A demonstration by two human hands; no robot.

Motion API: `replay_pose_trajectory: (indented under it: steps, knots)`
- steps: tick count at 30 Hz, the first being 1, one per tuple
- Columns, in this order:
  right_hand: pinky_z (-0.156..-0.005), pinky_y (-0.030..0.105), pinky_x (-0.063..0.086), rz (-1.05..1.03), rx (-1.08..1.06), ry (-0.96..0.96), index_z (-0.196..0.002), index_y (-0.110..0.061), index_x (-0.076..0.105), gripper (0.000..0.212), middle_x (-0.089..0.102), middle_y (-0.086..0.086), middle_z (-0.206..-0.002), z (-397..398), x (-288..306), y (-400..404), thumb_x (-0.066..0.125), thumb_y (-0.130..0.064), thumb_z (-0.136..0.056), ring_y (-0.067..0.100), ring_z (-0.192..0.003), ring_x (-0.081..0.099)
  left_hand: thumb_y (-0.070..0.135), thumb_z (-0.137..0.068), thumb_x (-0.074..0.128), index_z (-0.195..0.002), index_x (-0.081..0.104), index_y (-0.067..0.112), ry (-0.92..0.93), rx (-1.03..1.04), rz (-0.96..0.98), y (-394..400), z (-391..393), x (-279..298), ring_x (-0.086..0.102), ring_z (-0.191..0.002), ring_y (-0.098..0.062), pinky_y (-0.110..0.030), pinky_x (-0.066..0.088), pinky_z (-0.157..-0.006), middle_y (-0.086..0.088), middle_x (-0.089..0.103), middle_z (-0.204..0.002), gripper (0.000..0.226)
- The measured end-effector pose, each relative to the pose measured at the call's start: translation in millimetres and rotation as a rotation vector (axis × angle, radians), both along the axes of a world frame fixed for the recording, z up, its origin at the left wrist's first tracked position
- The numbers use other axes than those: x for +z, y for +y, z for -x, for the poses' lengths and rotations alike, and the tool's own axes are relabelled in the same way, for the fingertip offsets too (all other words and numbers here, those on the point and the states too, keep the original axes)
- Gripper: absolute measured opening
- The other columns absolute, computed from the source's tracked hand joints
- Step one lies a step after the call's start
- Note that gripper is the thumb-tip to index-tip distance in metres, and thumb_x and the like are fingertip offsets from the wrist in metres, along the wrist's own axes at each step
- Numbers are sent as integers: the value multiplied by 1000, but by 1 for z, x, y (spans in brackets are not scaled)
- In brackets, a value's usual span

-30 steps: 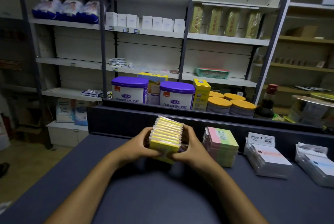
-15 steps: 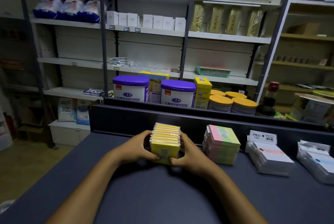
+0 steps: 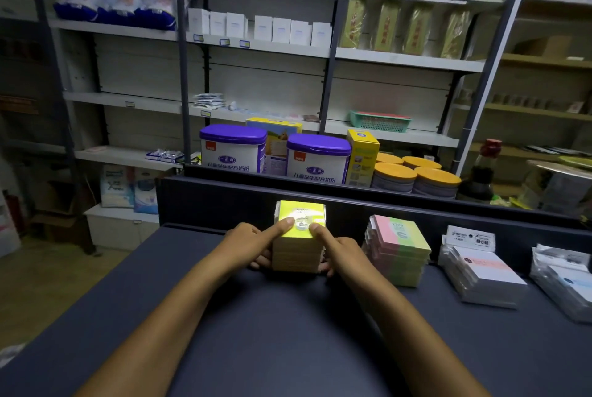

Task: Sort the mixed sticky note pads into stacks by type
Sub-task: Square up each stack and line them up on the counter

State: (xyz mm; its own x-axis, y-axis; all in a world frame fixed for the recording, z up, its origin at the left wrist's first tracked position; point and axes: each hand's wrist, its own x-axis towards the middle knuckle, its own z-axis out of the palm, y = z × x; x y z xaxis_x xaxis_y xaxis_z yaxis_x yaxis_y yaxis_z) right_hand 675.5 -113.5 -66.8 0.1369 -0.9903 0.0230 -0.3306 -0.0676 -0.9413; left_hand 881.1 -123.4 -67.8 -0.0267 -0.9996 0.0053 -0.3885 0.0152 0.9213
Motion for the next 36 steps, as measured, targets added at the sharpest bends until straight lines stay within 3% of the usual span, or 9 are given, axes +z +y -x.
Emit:
replay_pose_trajectory:
  steps: [6, 12, 16, 20, 22, 24, 27, 32, 36]
  knots:
    - [-57, 26, 45, -32, -61, -4, -80, -10, 74, 59, 71, -1, -62, -5, -1, -1, 50, -63, -90, 9, -57, 66, 89, -63, 51, -83, 75, 10, -24, 93, 7, 1, 7, -1, 71, -63, -11, -24, 51, -56, -2, 75, -68, 85]
    - [-64, 25, 44, -53, -68, 37, -96, -11, 76, 64, 77, 3, -88, -7, -3, 0, 45, -67, -90, 9, -72, 72, 87, -67, 52, -83, 74, 2, -19, 121, 15, 3, 9, 0, 62, -55, -11, -24, 50, -52, 1, 67, -61, 89]
    - [-72, 31, 47, 5, -102, 74, -89, -7, 76, 76, 76, 10, -85, -8, -6, 0, 44, -75, -85, 16, -77, 68, 91, -65, 43, -87, 73, -2, -152, 156, 37, 4, 9, -2, 71, -73, -26, -34, 58, -66, -11, 74, -79, 100]
    - [-70, 33, 47, 31, -82, 80, -89, -7, 74, 86, 68, 4, -74, -6, -5, 1, 44, -86, -75, 15, -69, 60, 98, -53, 39, -86, 73, 5, -142, 124, -4, 2, 7, 0, 71, -71, -25, -35, 59, -69, -7, 74, -80, 104]
    - [-73, 34, 53, 91, -66, -6, -110, -11, 68, 92, 68, 2, -94, -3, -3, 1, 50, -89, -64, 11, -79, 64, 97, -51, 49, -92, 71, 8, 1, 17, -68, 1, -3, 5, 65, -67, -20, -33, 57, -72, -2, 67, -78, 100]
    - [-87, 35, 58, 174, -60, -39, -143, -21, 45, 102, 56, 2, -130, 2, 0, 1, 62, -81, -62, 13, -108, 63, 88, -50, 65, -116, 66, 15, 97, -91, -41, 1, -14, 7, 66, -84, -14, -35, 57, -85, -1, 66, -97, 99]
    - [-98, 39, 54, 265, 21, 9, -151, -37, 30, 100, 43, -4, -141, 9, 0, 0, 83, -55, -68, 13, -121, 57, 57, -52, 83, -142, 46, 26, 92, -164, 71, 6, -19, 8, 65, -110, -19, -39, 59, -89, -5, 59, -127, 103]
    - [-81, 5, 49, 285, 124, 99, -152, -40, 25, 96, 53, -11, -131, 13, -7, 0, 84, -31, -76, -15, -107, 55, 35, -66, 85, -139, 49, 27, -18, -167, 166, 15, -7, 10, 62, -116, -22, -40, 59, -88, -4, 59, -130, 82]
    - [-80, 1, 46, 303, 79, 78, -150, -39, 28, 86, 57, -11, -128, 8, -8, 1, 80, -31, -81, -16, -110, 51, 22, -77, 80, -136, 51, 29, 82, -166, 136, 15, -5, 10, 62, -113, -24, -40, 62, -80, -7, 57, -131, 66]
